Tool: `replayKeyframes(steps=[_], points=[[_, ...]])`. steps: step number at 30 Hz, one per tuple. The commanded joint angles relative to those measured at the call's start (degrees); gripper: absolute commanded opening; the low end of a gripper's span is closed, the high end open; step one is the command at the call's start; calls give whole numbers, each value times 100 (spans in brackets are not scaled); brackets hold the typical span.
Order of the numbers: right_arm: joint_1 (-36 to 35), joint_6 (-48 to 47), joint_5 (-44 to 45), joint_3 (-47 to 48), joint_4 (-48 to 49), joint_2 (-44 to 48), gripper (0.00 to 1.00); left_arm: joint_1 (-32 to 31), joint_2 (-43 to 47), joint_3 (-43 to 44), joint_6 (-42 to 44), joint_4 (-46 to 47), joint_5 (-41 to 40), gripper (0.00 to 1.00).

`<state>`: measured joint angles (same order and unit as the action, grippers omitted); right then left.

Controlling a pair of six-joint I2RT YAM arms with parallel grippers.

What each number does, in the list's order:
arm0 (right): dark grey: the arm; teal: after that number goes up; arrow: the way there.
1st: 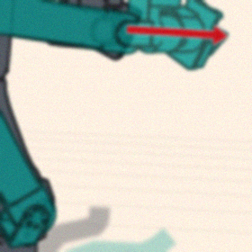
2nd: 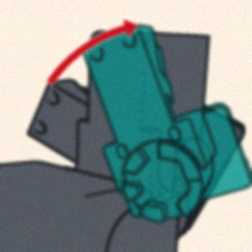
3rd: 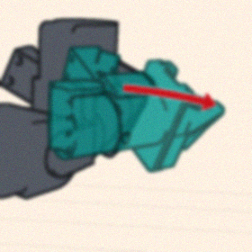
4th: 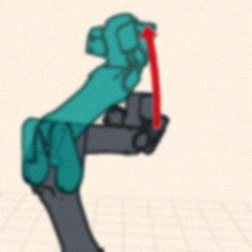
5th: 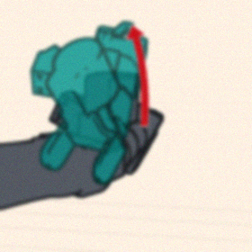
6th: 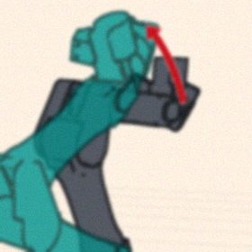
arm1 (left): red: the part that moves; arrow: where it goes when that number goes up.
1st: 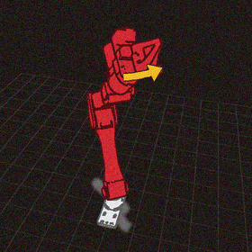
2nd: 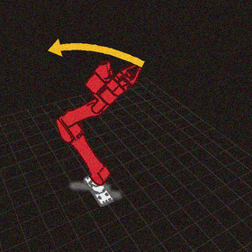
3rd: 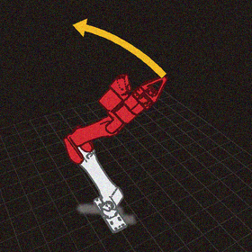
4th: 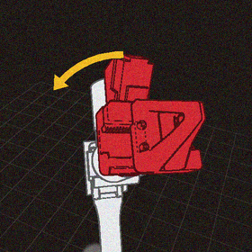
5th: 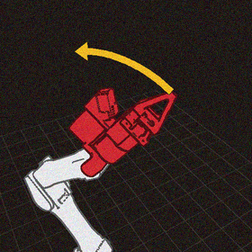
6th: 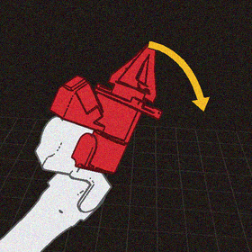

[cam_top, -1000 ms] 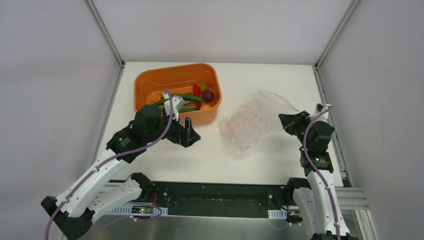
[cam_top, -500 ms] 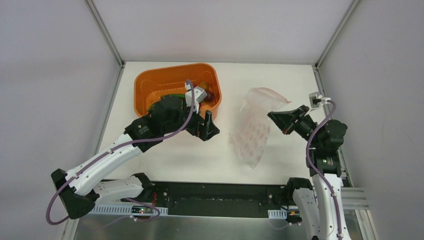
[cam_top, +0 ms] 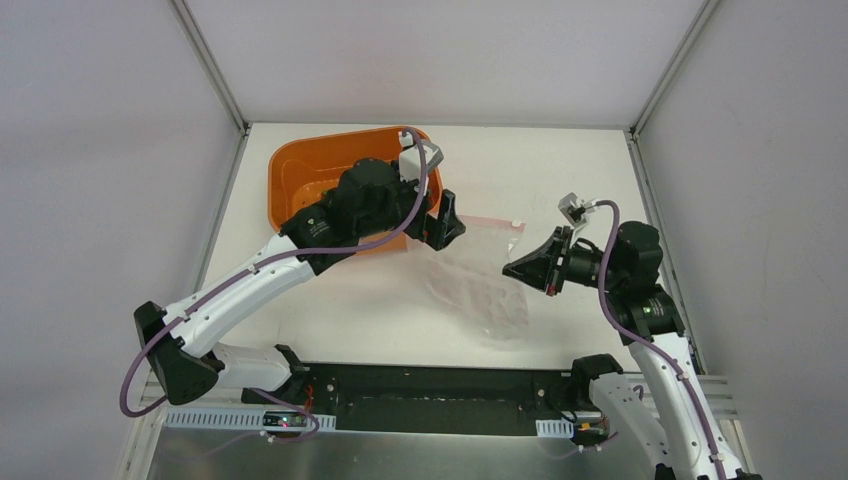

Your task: Place the food in the zip-top bag and seal the zipper

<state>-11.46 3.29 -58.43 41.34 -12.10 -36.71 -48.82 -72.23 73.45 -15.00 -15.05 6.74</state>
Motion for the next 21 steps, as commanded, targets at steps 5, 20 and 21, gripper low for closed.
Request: replayKeyframes(steps=[5,20,21], points=[[-493,-701,139,310,-641,-165,0,-49,415,473,1675,-593,239,99],[-624,-552,692,225,-518,-155,0,-49,796,-68,2077,-1486,1729,96],[-626,-535,641,197,-463,-138,0,-49,763,-109,2050,-1477,1668,96]])
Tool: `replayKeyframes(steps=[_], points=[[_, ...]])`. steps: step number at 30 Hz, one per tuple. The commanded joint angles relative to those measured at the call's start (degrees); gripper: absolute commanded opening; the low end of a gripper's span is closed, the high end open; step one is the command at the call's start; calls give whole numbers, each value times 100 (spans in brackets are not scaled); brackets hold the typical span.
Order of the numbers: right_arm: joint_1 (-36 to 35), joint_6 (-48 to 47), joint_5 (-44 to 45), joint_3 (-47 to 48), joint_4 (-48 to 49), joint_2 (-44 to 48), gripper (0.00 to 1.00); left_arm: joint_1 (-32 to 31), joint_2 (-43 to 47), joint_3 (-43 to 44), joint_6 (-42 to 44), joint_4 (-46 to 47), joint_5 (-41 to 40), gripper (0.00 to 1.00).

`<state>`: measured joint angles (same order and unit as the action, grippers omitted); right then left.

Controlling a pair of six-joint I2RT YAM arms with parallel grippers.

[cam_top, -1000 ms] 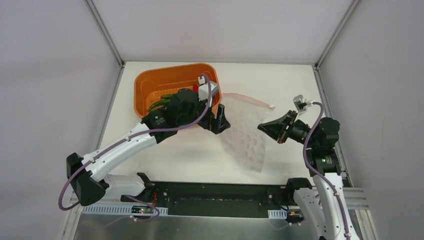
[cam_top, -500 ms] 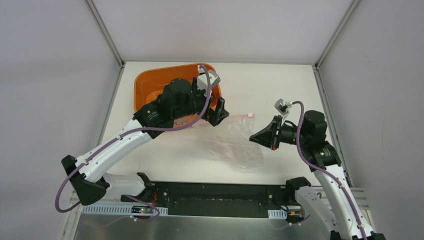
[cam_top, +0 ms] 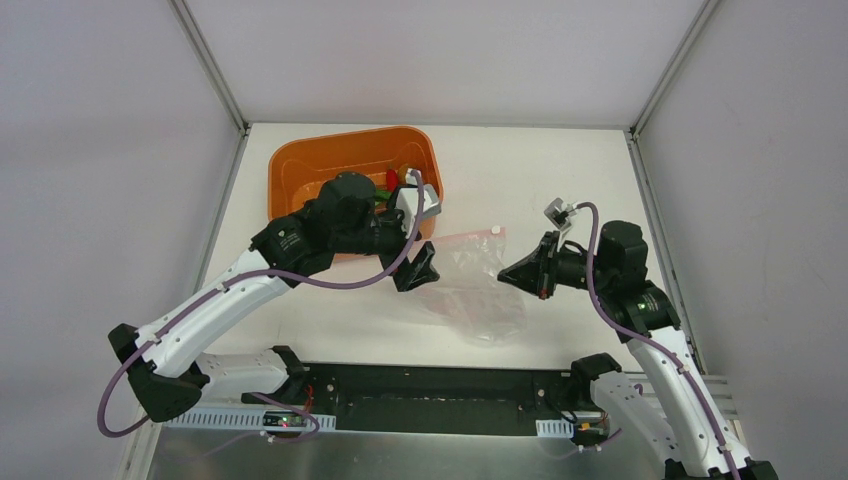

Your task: Place the food in the zip-top bag and seal the zipper

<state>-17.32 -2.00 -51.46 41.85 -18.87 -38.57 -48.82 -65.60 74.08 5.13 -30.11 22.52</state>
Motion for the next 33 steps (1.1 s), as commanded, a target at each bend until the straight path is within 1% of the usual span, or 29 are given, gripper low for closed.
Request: replayKeyframes(steps=[1,5,12,17,19,22,25,28,30,33], points=[[-46,16,-114,130,252,50,0,-49,73,-220,13,43,41,96],[-78,42,-249,126,282,31,0,-49,-4,-414,-96,234,-285,96],[-165,0,-283,113,172,67,0,-48,188,-825,-276,966,-852,94],[-212,-19,-252,113,158,66,0,-47,480,-1002,-299,1373,-1201,96],[-231,-20,-242,106,161,60,0,-49,599,-1138,-315,1657,-1333,99],[-249,-19,-221,105,152,59,0,-38,624,-1264,-283,1835,-1327,99],[-267,-20,-137,103,140,60,0,-37,391,-1085,-161,1510,-864,98],[-271,-35,-76,122,104,51,0,-40,104,-641,155,700,-102,97],[-277,-29,-81,115,111,59,0,-39,-67,-486,340,263,28,96],[-289,-2,-101,99,143,76,0,-28,-189,-457,482,72,46,93]])
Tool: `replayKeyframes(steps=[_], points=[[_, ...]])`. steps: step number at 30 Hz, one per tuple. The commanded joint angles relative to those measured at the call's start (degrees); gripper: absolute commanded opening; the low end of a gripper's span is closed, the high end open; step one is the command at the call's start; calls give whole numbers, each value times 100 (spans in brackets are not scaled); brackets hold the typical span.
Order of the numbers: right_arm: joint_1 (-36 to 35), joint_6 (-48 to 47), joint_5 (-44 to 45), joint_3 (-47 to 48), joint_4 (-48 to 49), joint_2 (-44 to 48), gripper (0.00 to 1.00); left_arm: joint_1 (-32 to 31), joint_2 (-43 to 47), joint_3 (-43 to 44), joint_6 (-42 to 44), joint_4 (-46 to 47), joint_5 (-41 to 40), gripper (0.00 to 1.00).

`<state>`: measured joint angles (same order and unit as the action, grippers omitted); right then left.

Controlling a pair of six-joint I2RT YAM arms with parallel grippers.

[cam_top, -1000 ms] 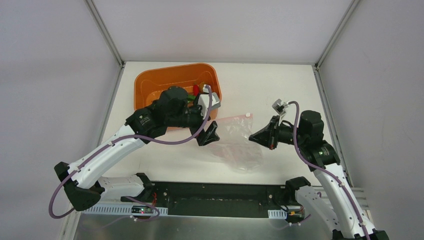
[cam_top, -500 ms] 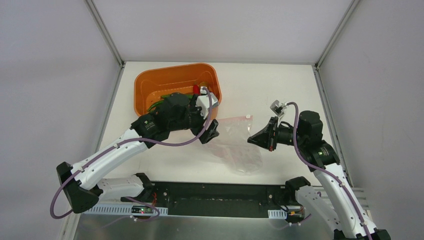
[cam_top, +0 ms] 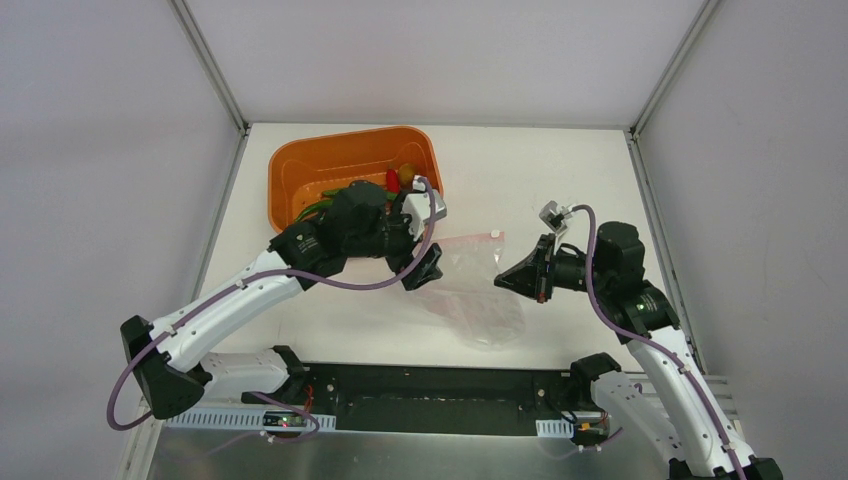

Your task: Place the food in the zip-top bag and seal the zipper

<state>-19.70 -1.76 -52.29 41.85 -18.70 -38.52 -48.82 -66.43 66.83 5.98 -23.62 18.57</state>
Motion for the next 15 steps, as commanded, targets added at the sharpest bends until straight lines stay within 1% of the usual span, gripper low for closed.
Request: replayKeyframes(steps=[1,4,5,8,11,12,15], points=[[-50,-26,-10,107,124,73,0,-31,-129,286,407,-591,437,90],[-59,-26,36,109,107,83,0,-30,-108,354,338,-613,432,76],[-60,-20,61,107,104,90,0,-31,-80,346,301,-591,418,69],[-55,-13,102,96,108,93,0,-28,34,263,212,-523,370,41],[-56,4,150,103,125,91,0,-31,86,229,125,-581,348,22],[-57,8,164,97,129,80,0,-30,98,226,85,-602,348,17],[-56,39,209,113,140,65,0,-31,176,195,-31,-593,350,9]])
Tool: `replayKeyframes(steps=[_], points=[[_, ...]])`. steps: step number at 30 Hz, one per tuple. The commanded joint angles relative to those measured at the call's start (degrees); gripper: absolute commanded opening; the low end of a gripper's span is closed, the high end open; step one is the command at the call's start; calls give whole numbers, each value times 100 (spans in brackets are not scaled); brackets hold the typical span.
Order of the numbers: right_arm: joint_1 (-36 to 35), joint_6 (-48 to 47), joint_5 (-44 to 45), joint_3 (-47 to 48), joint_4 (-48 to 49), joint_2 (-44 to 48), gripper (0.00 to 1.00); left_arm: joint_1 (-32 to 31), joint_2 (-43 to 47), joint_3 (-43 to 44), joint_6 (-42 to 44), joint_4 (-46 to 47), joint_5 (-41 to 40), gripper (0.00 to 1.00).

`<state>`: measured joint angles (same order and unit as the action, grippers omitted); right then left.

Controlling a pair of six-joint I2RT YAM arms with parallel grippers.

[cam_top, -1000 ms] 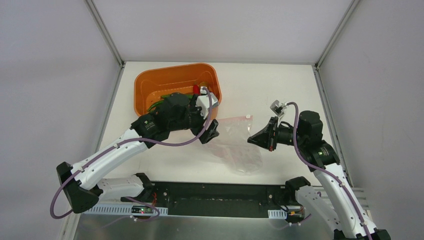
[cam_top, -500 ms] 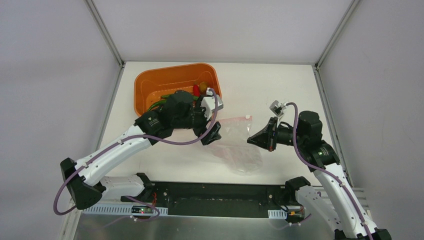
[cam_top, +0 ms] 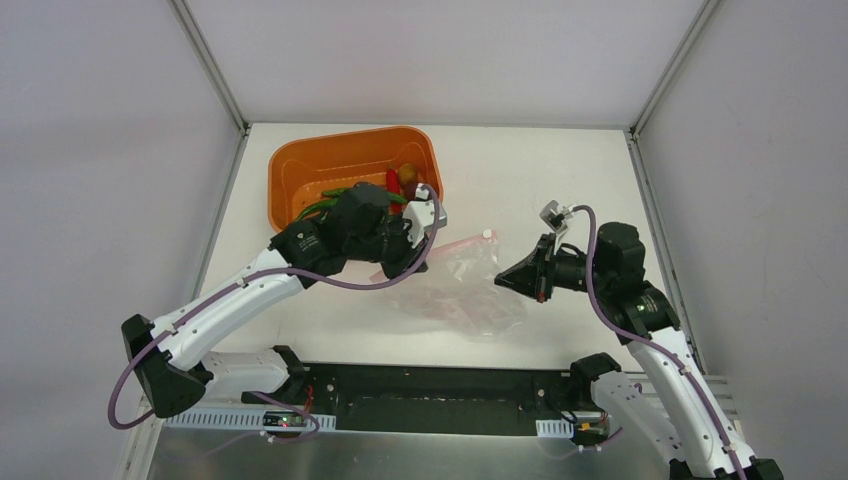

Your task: Place the food in the zip-top bag and seal the zipper

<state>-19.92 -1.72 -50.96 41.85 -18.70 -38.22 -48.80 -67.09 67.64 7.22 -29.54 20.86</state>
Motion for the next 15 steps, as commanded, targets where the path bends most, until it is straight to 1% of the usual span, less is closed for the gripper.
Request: replayKeyframes(steps=[1,2,4,5,6,7,8,10,13,15], points=[[-36,52,77,132,139,26,0,-31,274,102,-180,19,121,5],[-38,69,73,150,138,21,0,-33,312,87,-201,53,120,1],[-33,136,37,219,152,40,0,-31,386,26,-190,203,150,0],[-37,159,49,287,146,49,5,-33,427,-42,-137,273,203,0],[-38,283,101,379,139,57,10,-33,479,-108,-79,408,294,0],[-36,364,161,476,147,72,19,-41,534,-165,29,490,389,0],[-38,425,248,573,149,86,32,-44,581,-216,130,549,396,0],[-37,613,584,825,149,132,52,-54,695,-263,404,588,297,0],[-36,951,1134,1306,124,199,66,-100,880,-358,800,655,51,0],[-33,1098,1474,1623,133,282,73,-162,985,-378,1086,652,-132,0]])
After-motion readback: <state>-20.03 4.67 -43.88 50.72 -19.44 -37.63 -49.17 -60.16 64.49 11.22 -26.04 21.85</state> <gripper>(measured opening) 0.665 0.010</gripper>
